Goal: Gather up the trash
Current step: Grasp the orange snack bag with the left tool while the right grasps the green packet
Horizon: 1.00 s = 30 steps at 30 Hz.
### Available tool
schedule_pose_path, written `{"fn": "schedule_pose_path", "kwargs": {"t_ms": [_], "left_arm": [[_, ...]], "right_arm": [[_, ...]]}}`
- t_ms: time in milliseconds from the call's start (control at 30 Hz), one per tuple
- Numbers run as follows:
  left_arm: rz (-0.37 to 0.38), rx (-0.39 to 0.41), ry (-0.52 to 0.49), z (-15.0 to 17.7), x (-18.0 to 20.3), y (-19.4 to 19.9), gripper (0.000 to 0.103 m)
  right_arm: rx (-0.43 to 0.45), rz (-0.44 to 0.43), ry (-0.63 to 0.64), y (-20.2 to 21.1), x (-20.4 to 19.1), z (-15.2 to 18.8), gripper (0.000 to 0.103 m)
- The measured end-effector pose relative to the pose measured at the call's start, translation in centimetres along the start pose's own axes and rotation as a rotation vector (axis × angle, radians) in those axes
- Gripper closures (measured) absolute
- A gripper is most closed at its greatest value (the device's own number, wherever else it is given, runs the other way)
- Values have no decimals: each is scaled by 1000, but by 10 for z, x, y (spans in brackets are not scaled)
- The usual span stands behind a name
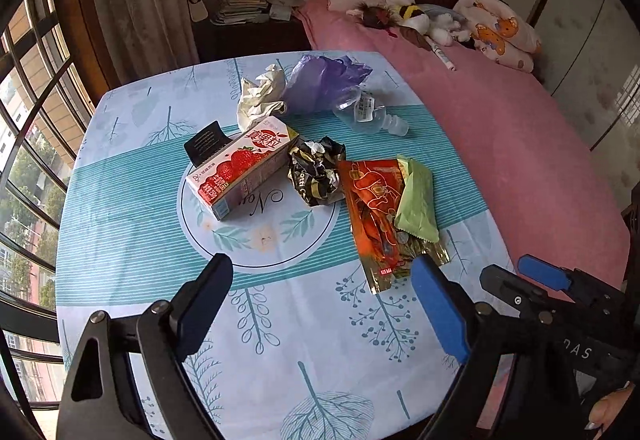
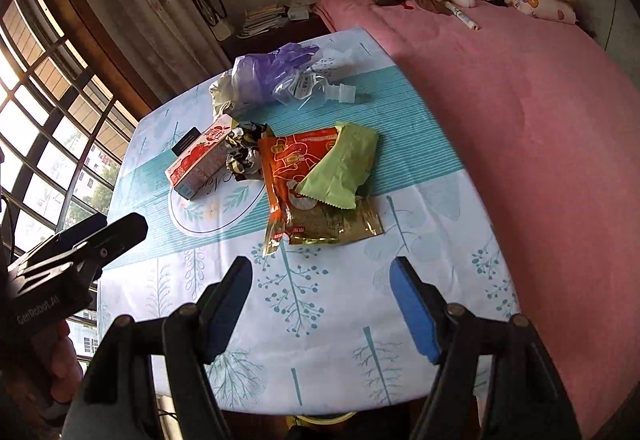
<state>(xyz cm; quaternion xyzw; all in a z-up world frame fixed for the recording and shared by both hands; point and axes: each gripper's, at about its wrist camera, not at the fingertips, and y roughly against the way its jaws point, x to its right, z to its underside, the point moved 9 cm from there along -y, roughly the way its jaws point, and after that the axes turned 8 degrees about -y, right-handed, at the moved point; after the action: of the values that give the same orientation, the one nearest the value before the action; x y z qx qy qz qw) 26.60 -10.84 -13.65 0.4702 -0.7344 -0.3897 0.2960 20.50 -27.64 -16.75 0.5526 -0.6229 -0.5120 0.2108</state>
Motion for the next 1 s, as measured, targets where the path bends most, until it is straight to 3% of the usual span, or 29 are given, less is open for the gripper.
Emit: {"fn": "schedule_pose_path", "kwargs": {"t_ms": [233, 433, 533, 633, 800, 1000], "left_arm": [[-35, -86, 121, -21, 4, -68, 14], [-46, -141, 185, -18, 0, -97, 14], [-35, -163, 212, -15, -1, -104, 14], [-10, -183, 233, -12, 2, -110, 14], [38, -214, 230, -14, 16, -125, 14], [98, -270, 263, -9, 33, -151, 14]], "right_arm": [[-144, -37, -26, -88, 22, -58, 32], [-232, -32, -32, -137, 20, -70, 32], [-210, -2, 59, -142, 14, -68, 41], [-201, 20, 140, -143, 10, -67, 59], [-220, -27, 118, -138, 23, -68, 84], [-240, -74, 99, -130, 43, -65, 87]]}}
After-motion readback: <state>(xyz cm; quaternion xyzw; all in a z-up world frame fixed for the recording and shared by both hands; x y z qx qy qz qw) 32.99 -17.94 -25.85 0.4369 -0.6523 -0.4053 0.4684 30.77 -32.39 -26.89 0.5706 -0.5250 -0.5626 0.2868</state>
